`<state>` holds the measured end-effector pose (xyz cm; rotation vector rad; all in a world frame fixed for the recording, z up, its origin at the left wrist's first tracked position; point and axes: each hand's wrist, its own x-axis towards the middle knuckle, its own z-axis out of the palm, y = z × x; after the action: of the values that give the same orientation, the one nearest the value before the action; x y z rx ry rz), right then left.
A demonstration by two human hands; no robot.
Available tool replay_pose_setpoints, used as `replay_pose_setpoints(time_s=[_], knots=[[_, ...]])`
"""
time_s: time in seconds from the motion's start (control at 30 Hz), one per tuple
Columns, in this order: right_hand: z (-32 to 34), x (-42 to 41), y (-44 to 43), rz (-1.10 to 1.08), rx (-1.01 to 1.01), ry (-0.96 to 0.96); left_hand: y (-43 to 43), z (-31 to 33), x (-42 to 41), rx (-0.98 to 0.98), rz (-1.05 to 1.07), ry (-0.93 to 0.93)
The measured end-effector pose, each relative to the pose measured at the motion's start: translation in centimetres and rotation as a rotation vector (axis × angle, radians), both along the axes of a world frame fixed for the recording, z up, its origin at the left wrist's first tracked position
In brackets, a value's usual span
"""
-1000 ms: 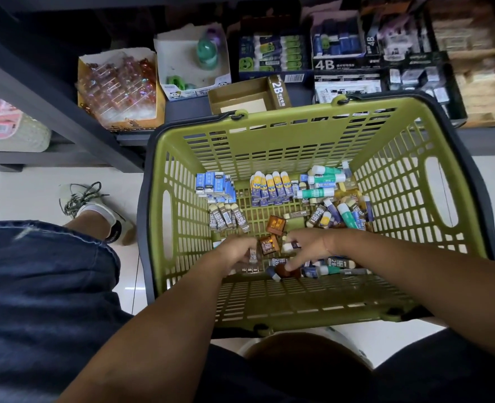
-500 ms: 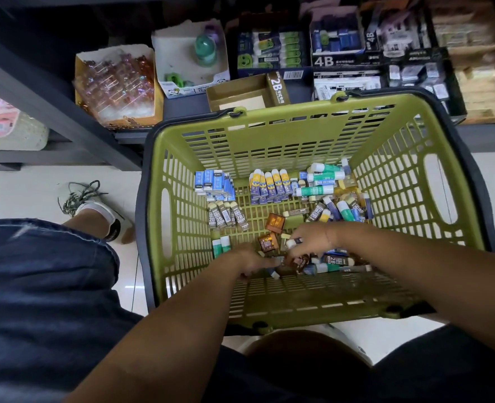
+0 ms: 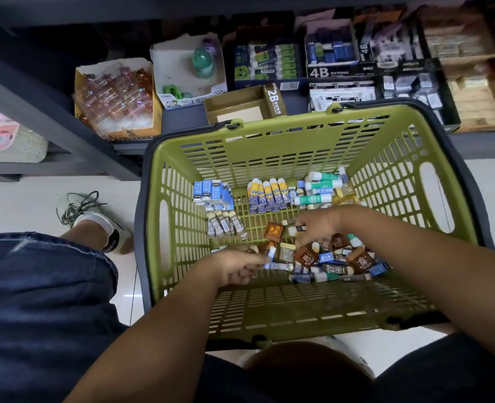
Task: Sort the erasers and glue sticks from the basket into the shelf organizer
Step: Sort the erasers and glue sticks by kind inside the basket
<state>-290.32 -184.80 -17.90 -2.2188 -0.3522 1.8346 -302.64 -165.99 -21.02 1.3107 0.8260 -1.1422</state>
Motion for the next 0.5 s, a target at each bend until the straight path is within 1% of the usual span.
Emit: replay_pose_setpoints(time_s=[0.1, 0.13, 0.2, 0.27, 0.4, 0.43, 0.5], knots=[[0.4, 0.9, 0.0, -0.314, 0.165, 0.175, 0.2, 0.3, 1.5, -0.022, 0.281, -0.064], [0.5, 1.0, 0.1, -0.385, 0.203, 0.194, 0.0, 0.1, 2.0, -0.026, 0.319, -0.097], [0.6, 1.1, 0.2, -0.477, 0.245, 0.185, -0.5, 0.3, 2.3, -0.005, 0.273, -0.131], [0.2, 1.1, 0.4, -0.516, 0.266, 0.095, -1.0, 1.1, 2.0, 0.008, 0.165, -0.118], [-0.8, 0.9, 0.9, -0.597, 0.229, -0.205, -1.1, 0.6, 0.5, 0.027, -0.04, -0.055], [-0.8, 0.8, 1.2, -0.634, 0.22, -0.255, -1.0, 0.4, 0.3, 0.028, -0.057, -0.045], [-0.9, 0.5, 1.8, -0.716, 0.252, -0.33, -0.9, 0.3, 0.4, 0.027, -0.025, -0.034]])
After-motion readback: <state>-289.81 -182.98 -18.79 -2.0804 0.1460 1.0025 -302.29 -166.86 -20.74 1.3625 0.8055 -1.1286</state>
